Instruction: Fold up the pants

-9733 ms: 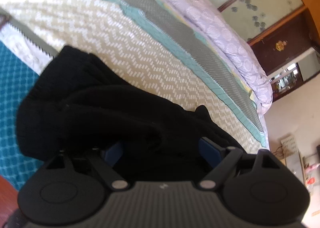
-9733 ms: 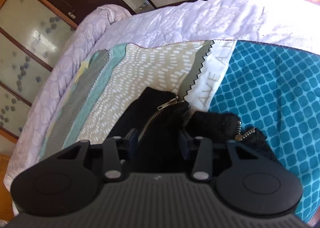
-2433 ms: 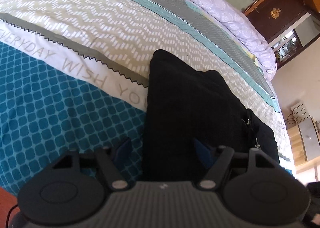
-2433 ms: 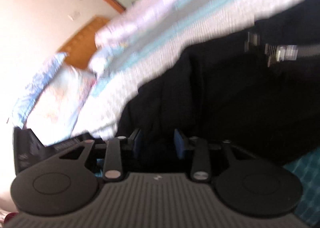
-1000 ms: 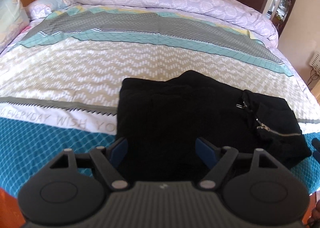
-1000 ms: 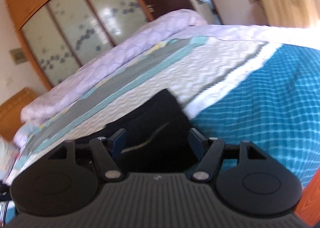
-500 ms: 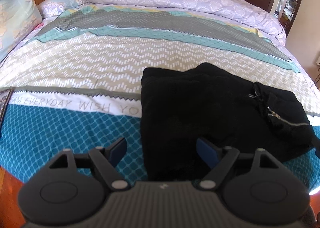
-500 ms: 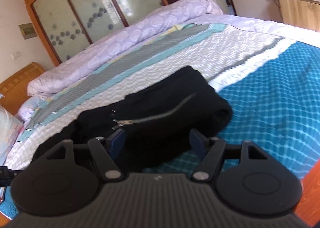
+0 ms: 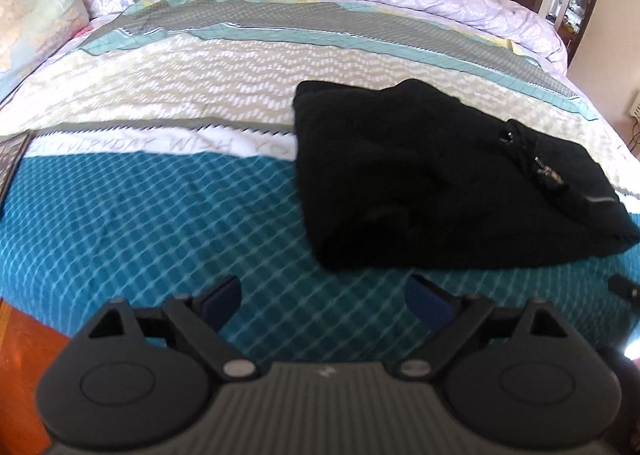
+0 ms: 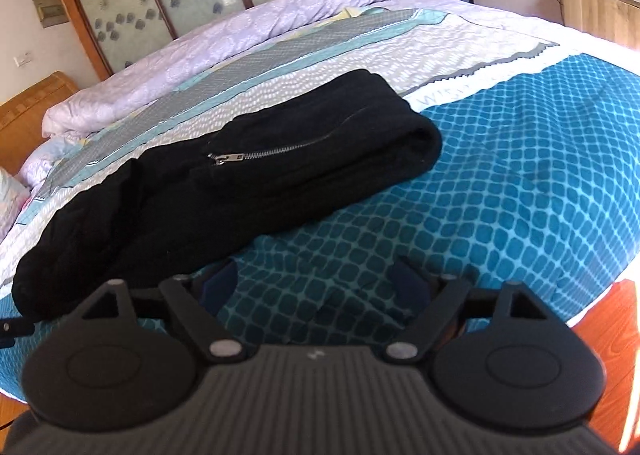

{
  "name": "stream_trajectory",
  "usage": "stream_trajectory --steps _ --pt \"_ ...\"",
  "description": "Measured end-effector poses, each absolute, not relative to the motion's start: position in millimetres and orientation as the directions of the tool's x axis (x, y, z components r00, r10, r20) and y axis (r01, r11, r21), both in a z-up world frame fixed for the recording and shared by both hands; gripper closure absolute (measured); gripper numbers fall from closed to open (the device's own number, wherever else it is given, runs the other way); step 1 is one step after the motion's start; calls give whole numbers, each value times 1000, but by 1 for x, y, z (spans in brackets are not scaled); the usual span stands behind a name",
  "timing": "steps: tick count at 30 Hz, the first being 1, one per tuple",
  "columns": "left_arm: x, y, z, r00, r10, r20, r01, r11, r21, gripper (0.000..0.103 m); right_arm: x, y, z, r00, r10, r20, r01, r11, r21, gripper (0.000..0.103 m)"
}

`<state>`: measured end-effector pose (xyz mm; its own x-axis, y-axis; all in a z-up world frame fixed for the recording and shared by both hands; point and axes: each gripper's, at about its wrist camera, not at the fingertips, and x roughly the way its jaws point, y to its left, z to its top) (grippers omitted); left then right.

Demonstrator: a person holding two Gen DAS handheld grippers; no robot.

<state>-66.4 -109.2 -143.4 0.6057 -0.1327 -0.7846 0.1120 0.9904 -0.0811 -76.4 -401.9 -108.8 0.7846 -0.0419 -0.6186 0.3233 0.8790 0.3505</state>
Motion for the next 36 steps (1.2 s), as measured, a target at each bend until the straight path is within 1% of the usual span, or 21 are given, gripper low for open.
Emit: stream_trajectory --steps 2,6,9,14,16,17,19,20,22,24,26,29,32,36 --pt "-73 -104 -148 601 -132 -788 103 991 -88 4 -75 -399 -110 788 -36 -615 315 882 351 9" --pt "-73 -100 -165 530 -112 -840 83 993 -80 4 -76 -396 -112 801 -24 -599 304 877 371 1" --pt "-67 -95 -175 477 -117 -871 54 993 -104 4 -77 -399 -113 812 -8 -584 296 867 400 0" --pt "-70 -98 -167 515 -96 -852 61 995 -76 4 -78 -400 -114 817 0 -577 289 866 409 0" --pt "-72 -104 -159 556 -71 -828 83 996 -30 4 -79 -401 -114 819 2 -573 288 863 415 0" --pt "-75 -108 -152 593 -42 -804 96 995 18 4 -79 -402 -115 821 4 -571 288 861 419 0" --pt "-85 -121 -132 695 -2 -719 129 984 121 3 -80 -404 -115 824 9 -566 286 857 429 0" --pt "-89 -127 -119 745 -6 -667 148 976 157 2 -81 -406 -115 827 12 -563 285 853 437 0" --pt "-93 -134 -90 813 -54 -580 200 961 190 0 -81 -409 -116 830 19 -557 284 845 453 0" --pt "-88 -136 -52 843 -134 -520 263 947 183 0 -82 -412 -116 833 23 -553 282 842 460 0" --pt "-77 -129 -6 849 -218 -481 315 940 131 0 -82 -413 -115 833 23 -553 281 843 459 0" --pt "-64 -116 61 852 -312 -421 371 926 64 0 -85 -415 -115 838 29 -545 277 838 470 0" --pt "-59 -115 120 865 -376 -332 421 904 75 0 -87 -421 -116 844 41 -534 274 823 497 0" --pt "-54 -139 176 849 -447 -282 490 865 105 0 -87 -427 -116 847 50 -529 268 819 507 0"
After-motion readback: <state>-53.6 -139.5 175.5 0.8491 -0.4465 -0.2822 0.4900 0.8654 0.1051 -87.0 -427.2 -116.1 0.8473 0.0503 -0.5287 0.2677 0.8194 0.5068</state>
